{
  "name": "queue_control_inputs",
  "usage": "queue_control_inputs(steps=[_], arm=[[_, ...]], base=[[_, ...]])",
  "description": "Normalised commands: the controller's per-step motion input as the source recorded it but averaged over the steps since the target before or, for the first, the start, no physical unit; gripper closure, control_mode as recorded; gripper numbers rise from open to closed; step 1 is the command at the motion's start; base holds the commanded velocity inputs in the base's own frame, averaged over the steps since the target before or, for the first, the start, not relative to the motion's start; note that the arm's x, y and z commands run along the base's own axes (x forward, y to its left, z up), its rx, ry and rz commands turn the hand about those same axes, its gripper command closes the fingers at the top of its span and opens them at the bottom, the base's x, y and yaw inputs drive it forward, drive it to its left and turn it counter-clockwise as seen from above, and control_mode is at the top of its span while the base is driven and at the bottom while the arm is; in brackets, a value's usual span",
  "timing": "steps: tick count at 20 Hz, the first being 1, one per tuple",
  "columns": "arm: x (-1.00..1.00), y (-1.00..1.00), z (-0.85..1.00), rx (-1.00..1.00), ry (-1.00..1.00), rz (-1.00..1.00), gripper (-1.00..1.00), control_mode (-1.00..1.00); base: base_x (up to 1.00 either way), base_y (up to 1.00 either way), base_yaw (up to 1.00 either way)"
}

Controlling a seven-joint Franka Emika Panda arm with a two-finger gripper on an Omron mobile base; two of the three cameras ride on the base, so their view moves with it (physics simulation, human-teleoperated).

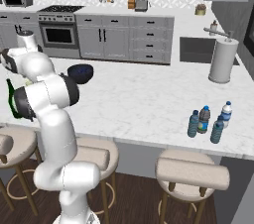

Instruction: Move the plastic bottles in the middle to the plastics group, and the glass bottles in the middle to the glass group.

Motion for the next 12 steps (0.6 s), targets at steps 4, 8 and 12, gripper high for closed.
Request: queue_control_inputs(steps=[4,8,12], arm=[[-0.41,-0.98,0.07,0.0,0.0,-0.1,-1.0,-1.0],[-0.51,-1.0,0.0,0.0,0.0,-0.11,-1.0,-1.0],[-0.75,-0.94,0.0,0.0,0.0,-0.09,-1.0,-1.0]], base=[[0.0,0.0,0.0],[0.0,0.0,0.0],[0.0,0.0,0.0]])
